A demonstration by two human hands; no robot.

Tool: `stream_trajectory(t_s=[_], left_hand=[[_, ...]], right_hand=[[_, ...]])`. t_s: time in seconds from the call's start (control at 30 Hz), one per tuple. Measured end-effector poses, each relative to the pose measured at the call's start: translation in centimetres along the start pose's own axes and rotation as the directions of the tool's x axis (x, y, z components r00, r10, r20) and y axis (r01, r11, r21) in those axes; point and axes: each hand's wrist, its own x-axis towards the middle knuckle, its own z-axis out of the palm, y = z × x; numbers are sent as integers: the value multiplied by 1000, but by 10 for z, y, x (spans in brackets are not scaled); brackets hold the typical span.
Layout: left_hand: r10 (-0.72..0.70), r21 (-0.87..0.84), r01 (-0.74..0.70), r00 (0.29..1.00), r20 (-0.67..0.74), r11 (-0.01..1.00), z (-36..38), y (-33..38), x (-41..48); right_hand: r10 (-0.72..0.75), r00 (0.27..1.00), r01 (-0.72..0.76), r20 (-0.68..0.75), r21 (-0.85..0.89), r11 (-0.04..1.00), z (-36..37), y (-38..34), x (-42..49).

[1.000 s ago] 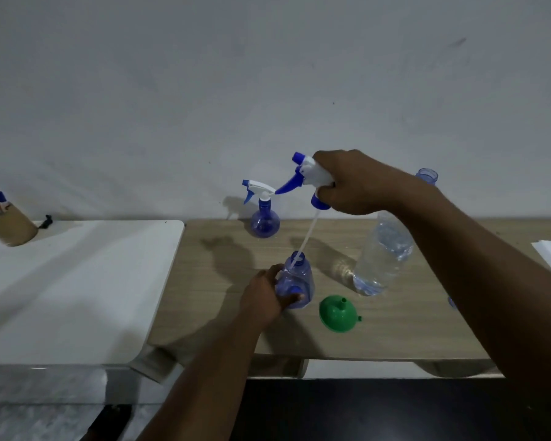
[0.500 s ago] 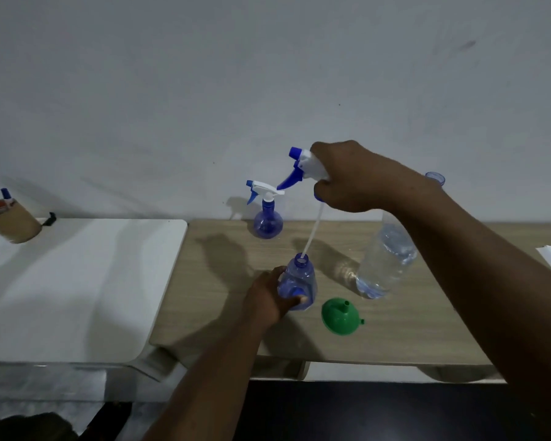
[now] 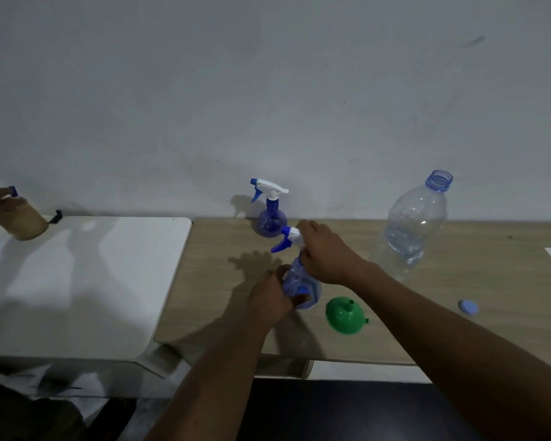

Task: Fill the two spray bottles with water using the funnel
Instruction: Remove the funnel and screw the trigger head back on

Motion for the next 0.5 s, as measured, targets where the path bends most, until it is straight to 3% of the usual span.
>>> stream_trajectory(t_s=[0.17, 0.5], left_hand=[[0, 28, -1, 1000, 17, 1000, 2, 0, 1], [-45, 32, 45, 999, -9, 998, 3, 2, -3]], right_hand=[[-21, 999, 20, 28, 34, 999, 6, 7, -1], [-24, 988, 18, -154, -37, 999, 28, 8, -1]])
